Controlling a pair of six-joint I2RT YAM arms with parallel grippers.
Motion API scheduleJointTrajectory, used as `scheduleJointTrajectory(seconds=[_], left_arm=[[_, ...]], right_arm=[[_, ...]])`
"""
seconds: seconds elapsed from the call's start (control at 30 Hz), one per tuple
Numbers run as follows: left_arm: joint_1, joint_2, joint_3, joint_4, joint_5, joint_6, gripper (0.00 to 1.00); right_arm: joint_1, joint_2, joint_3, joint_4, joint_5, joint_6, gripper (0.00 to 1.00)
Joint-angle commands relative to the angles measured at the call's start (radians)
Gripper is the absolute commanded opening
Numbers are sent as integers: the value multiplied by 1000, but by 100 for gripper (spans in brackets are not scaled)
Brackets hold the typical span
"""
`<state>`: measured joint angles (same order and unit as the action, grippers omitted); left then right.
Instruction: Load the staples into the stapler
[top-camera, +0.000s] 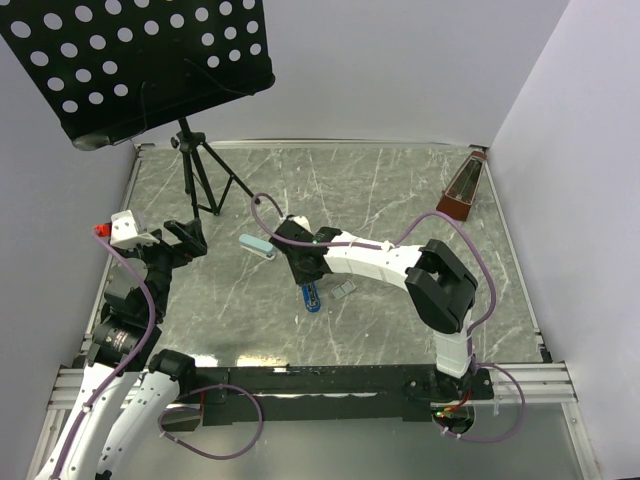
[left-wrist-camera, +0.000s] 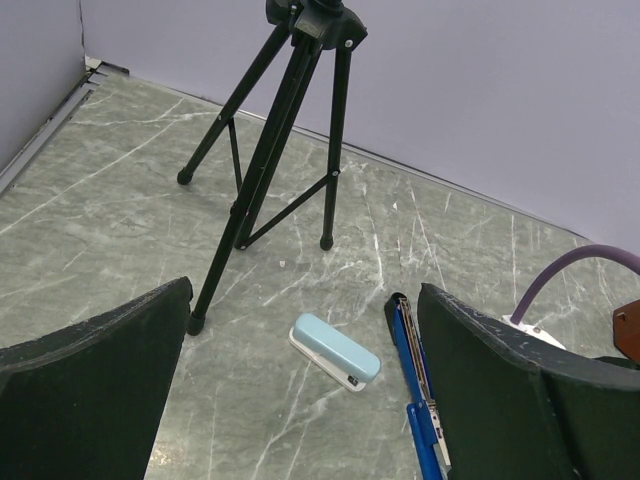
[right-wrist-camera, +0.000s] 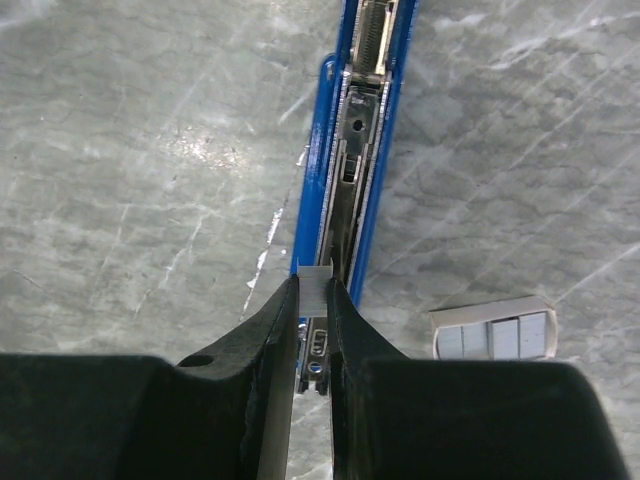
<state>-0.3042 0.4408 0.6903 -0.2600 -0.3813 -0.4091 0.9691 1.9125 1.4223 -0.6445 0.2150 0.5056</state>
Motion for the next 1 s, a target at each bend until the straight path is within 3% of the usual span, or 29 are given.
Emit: scheduleJointTrajectory(seconds=[0.0, 0.97], left_arm=[[5, -1, -6, 21, 4, -11, 100], [5, 6, -6, 22, 9, -10, 100]], right_arm=[[10, -17, 32, -33, 46, 8, 15], [5, 11, 52, -26, 11, -18, 15]])
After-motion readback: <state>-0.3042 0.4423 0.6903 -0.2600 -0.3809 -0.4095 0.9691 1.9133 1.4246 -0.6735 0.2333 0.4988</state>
